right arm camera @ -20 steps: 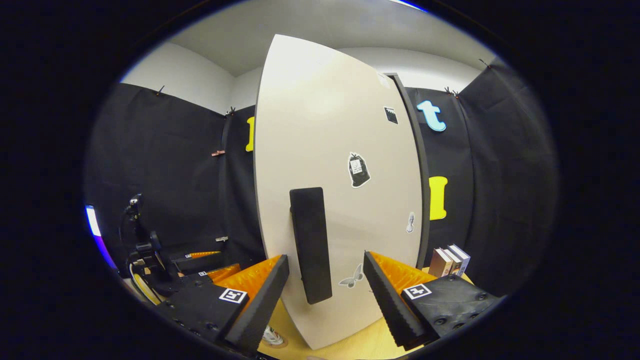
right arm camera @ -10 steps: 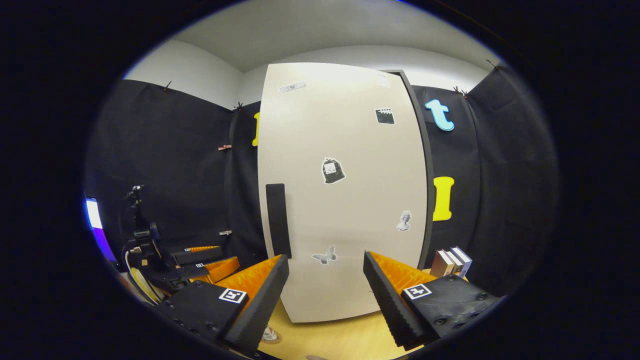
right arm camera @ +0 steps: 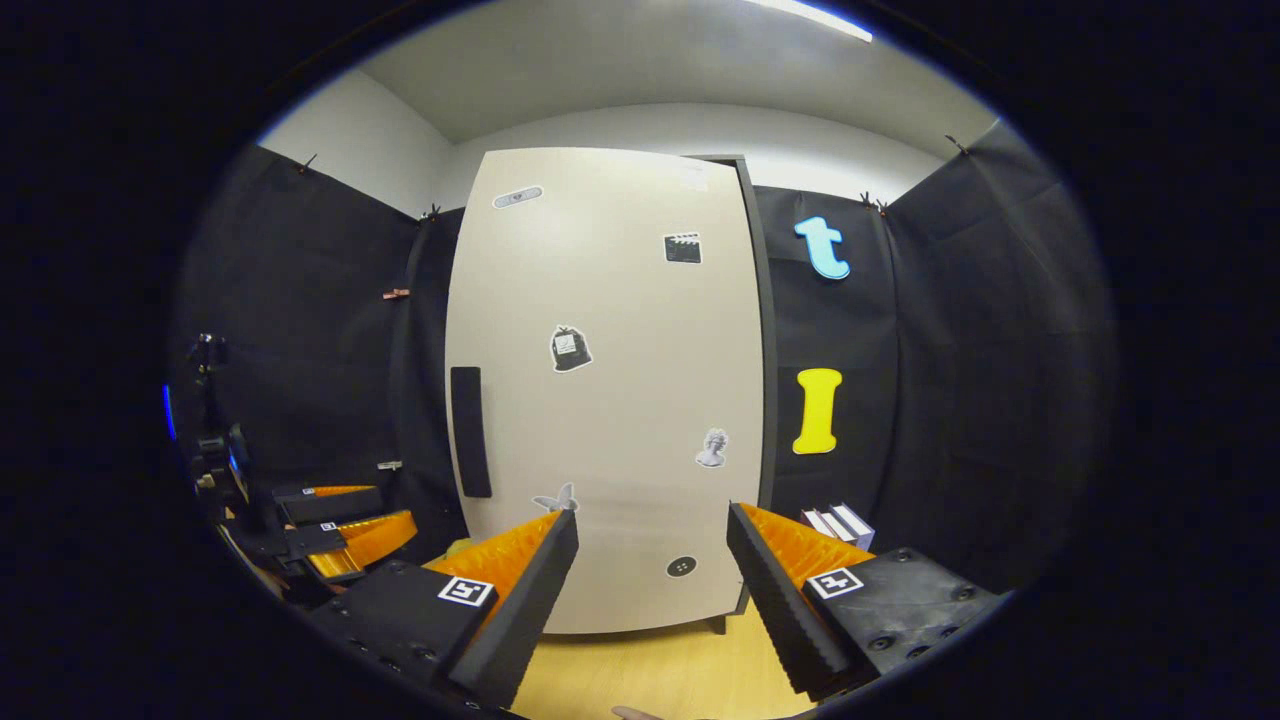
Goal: Open the cabinet door with the right hand, grasp the bottle in the cabinet with the left hand and place it on the coaster, then close the cabinet door with the right hand.
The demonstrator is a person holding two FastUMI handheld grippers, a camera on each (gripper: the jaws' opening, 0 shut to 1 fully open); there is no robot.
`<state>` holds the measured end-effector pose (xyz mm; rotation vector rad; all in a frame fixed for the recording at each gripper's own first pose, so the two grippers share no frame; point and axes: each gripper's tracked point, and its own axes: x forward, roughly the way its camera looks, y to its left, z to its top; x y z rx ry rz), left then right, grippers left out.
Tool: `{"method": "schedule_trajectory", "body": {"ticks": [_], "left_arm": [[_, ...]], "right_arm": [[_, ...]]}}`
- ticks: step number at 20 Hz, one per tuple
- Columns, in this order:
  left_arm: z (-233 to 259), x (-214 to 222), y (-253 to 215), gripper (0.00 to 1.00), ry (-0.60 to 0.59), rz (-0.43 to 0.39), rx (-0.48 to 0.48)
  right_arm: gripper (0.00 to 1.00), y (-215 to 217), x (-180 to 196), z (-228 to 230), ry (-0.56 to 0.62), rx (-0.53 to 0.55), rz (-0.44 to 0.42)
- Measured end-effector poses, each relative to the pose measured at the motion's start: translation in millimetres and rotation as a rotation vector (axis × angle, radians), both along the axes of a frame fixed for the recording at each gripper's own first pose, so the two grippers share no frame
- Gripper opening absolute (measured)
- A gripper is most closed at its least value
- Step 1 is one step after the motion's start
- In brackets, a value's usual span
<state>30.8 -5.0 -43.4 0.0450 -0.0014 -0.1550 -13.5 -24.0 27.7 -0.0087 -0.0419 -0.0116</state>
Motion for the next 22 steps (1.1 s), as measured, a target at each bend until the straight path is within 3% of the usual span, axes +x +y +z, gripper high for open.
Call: {"method": "schedule_trajectory", "body": {"ticks": [5, 13, 22], "left_arm": [[10, -4, -25, 0.92, -0.006, -0.013, -0.025], [28, -9, -46, 0.91, -0.03, -0.012, -0.046], [33, -29, -36, 0.91, -0.025, 0.056, -0.02]], "right_arm": [[0.98, -7, -8, 4, -0.061, -0.062, -0.018], [0.97, -4, -23, -1, -0.074, -0.057, -0.037], [0.98, -3, -8, -13, -0.03, -0.072, 0.033]]}}
